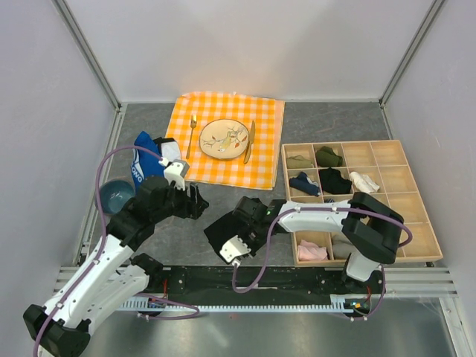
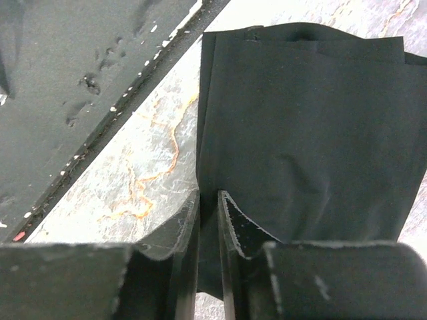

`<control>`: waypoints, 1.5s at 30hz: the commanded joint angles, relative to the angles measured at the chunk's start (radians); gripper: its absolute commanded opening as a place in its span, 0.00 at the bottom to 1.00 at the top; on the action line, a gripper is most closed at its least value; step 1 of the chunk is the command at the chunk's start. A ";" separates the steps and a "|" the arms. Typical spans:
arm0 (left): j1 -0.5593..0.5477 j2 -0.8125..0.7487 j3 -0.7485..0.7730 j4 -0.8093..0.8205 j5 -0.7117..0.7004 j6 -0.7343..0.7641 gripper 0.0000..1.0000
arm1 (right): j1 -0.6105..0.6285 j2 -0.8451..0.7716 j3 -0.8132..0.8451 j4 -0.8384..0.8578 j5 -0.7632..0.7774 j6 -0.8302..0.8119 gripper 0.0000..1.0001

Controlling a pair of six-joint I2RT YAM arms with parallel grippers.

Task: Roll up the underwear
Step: Fold the underwear at the center of the board.

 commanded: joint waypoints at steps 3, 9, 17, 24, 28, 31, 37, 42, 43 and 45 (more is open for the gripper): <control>0.007 -0.025 -0.007 0.044 -0.015 0.041 0.71 | 0.002 0.104 0.007 -0.046 0.100 0.019 0.13; 0.007 -0.034 -0.010 0.048 -0.012 0.043 0.71 | -0.001 0.121 0.093 -0.146 0.050 0.024 0.06; 0.007 -0.043 -0.012 0.048 -0.015 0.044 0.71 | -0.041 0.124 0.234 -0.319 -0.056 0.012 0.02; 0.007 -0.086 -0.010 0.029 -0.098 0.026 0.72 | -0.084 0.182 0.389 -0.431 -0.116 -0.028 0.01; 0.007 -0.123 -0.015 0.032 -0.140 0.024 0.72 | -0.097 0.229 0.452 -0.451 -0.119 -0.022 0.00; 0.008 -0.135 -0.016 0.034 -0.144 0.024 0.72 | -0.104 0.269 0.519 -0.479 -0.119 -0.021 0.00; 0.007 -0.135 -0.016 0.032 -0.147 0.024 0.72 | -0.117 0.337 0.624 -0.517 -0.107 -0.024 0.00; 0.007 -0.131 -0.016 0.035 -0.144 0.024 0.72 | -0.127 0.365 0.693 -0.542 -0.102 -0.031 0.00; 0.007 -0.131 -0.018 0.035 -0.144 0.024 0.72 | -0.130 0.375 0.702 -0.547 -0.096 -0.033 0.00; 0.007 -0.131 -0.018 0.034 -0.146 0.024 0.72 | -0.131 0.384 0.728 -0.550 -0.091 -0.034 0.00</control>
